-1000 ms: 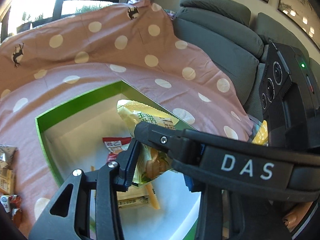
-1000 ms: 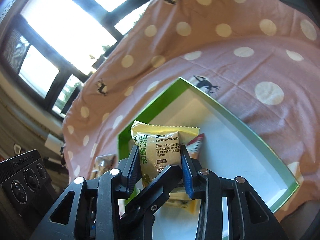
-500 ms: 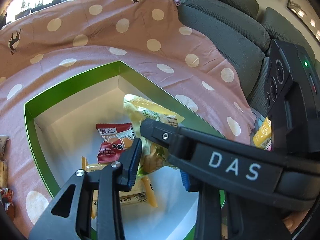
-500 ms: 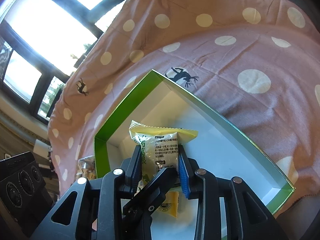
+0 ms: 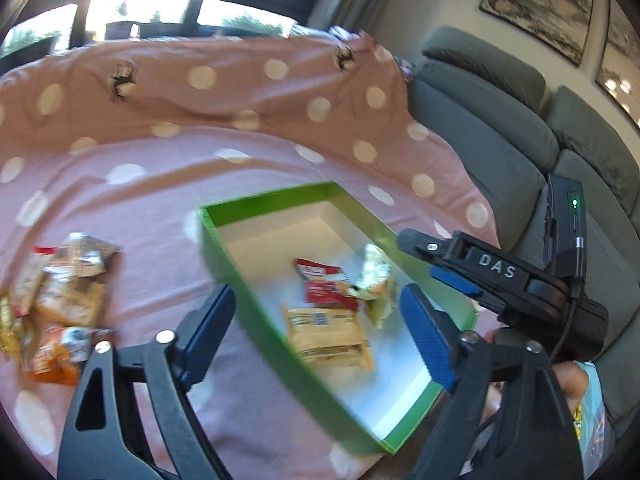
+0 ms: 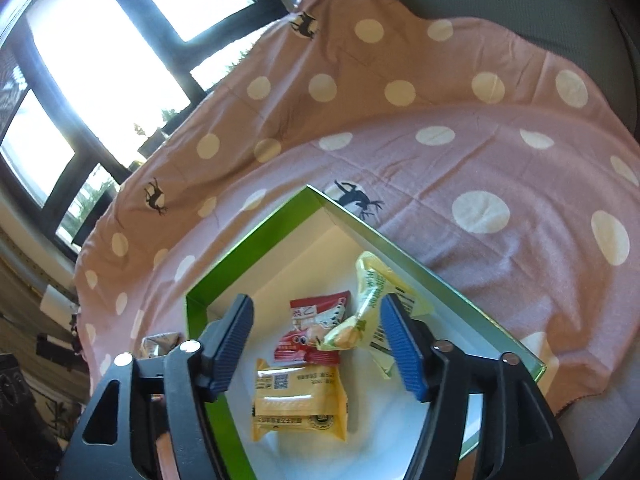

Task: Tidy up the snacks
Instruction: 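Open the right gripper to drop the packet into the box and withdraw, then move the right gripper to the pile and grasp the white printed packet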

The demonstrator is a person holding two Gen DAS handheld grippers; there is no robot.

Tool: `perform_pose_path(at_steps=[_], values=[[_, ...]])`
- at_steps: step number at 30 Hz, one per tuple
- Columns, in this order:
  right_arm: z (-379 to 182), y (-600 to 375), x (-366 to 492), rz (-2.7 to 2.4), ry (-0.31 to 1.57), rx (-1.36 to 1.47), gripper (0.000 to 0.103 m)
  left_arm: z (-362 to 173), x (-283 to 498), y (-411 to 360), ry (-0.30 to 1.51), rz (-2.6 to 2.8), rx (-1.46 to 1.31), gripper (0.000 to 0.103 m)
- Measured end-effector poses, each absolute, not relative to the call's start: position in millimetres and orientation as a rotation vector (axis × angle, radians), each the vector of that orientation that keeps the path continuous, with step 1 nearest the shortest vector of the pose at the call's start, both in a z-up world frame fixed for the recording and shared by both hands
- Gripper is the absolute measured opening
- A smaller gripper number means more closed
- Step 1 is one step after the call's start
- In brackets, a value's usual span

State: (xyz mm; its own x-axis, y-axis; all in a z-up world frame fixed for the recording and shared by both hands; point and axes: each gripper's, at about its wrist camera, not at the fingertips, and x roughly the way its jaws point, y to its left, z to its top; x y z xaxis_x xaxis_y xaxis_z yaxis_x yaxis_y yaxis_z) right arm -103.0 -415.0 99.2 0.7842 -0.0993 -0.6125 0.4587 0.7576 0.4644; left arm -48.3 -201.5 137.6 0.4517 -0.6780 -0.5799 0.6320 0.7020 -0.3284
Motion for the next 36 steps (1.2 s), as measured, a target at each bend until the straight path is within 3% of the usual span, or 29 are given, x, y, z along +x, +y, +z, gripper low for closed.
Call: perform_pose_path(at_steps=[5, 15, 26, 32, 33, 36], values=[[114.7, -389.7, -100.1, -0.319, 0.576, 0.573, 0.086, 142.1, -47.7, -127.2, 0.729, -0.629, -0.117, 0.093], [130.0, -316.0, -76.7, -0.183, 0.611, 0.434, 0.089, 108.2, -43.6, 25.5, 0.737, -0.247, -0.216, 0.096], [103.0, -208.6, 38.8, 0.129, 0.925, 0.501, 0.089, 73.1, -24.6, 79.9, 0.826, -0.163, -0.323, 0.096], [79.7, -171.6, 134.9, 0.013, 1.068, 0.456, 0.089, 67.6, -20.1, 85.4, 0.859, -0.179, -0.344, 0.096], [72.4, -169.9, 145.8, -0.005, 1.095, 0.449, 0.088, 66.3, -19.1, 86.1, 0.863, -0.182, -0.347, 0.096], [49.3, -163.3, 174.1, -0.096, 1.159, 0.383, 0.071, 63.5, -16.7, 87.2, 0.88, -0.185, -0.348, 0.096]])
